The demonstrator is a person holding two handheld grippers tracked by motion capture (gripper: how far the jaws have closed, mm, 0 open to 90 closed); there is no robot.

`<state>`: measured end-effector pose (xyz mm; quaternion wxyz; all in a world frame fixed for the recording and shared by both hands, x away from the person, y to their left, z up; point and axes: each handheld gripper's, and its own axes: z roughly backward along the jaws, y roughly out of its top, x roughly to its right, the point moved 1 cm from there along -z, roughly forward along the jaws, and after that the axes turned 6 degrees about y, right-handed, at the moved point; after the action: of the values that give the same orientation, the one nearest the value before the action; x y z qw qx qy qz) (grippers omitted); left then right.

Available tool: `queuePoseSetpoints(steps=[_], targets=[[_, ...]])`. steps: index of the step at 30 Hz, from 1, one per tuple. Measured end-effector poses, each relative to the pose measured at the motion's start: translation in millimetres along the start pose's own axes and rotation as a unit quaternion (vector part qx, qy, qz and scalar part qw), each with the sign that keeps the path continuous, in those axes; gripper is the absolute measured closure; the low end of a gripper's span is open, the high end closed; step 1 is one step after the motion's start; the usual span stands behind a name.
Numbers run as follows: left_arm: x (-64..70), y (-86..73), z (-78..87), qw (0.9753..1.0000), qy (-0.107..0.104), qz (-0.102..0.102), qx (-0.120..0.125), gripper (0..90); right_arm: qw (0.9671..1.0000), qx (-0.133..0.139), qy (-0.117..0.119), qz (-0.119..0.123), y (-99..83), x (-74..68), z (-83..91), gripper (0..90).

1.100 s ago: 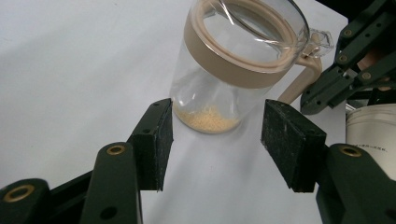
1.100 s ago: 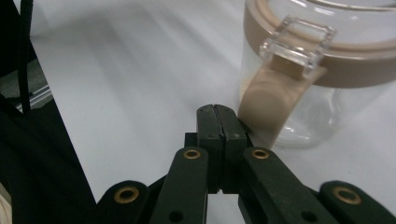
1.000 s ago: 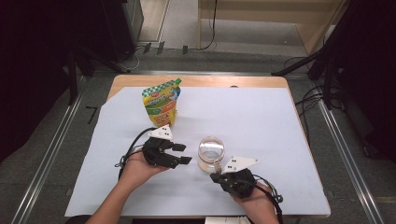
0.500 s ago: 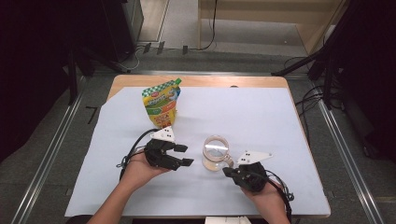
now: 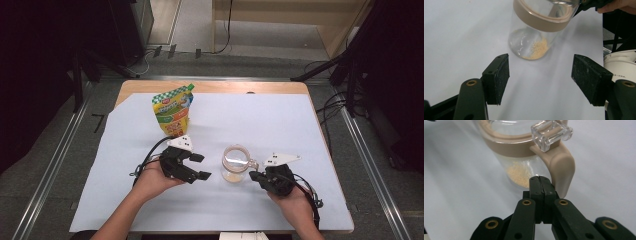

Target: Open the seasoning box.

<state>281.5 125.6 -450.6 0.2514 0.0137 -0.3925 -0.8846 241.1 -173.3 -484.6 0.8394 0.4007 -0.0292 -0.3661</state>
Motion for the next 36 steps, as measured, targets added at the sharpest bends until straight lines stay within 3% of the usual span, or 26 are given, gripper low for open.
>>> queuePoseSetpoints(steps=[7,11,16,19,24,26,27,36], targets=[[-2.8,16.9,-0.1,0.9999,0.004,-0.002,0.010,29.3,0.9997,0.006,-0.013,-0.021,4.1,17.9,-2.5,90.0],[-6.3,27.4,-11.1,0.9999,-0.011,-0.002,0.010,27.6,0.9992,0.010,-0.027,-0.028,9.6,32.8,-9.4,90.0],[-8.1,32.2,-22.8,0.9998,-0.015,-0.003,0.012,25.5,0.9990,0.020,-0.028,-0.027,16.4,43.3,-13.9,90.0],[-10.3,31.6,-29.3,0.9996,-0.022,0.006,0.017,24.9,0.9992,0.031,-0.022,-0.011,22.2,51.5,-19.6,90.0],[-8.8,31.6,-28.4,0.9993,-0.027,0.004,0.026,23.1,0.9991,0.033,-0.027,0.000,24.0,51.9,-24.0,90.0],[-8.4,31.5,-26.8,0.9990,-0.031,0.006,0.031,22.6,0.9993,0.025,-0.029,-0.001,23.3,52.0,-25.8,90.0],[-8.6,31.3,-25.9,0.9989,-0.032,0.007,0.035,22.6,0.9992,0.007,-0.039,0.003,21.5,51.1,-31.1,90.0],[-5.4,27.0,-28.4,0.9993,-0.025,-0.004,0.029,21.0,0.9995,-0.003,-0.030,-0.004,19.1,48.9,-36.0,90.0]])
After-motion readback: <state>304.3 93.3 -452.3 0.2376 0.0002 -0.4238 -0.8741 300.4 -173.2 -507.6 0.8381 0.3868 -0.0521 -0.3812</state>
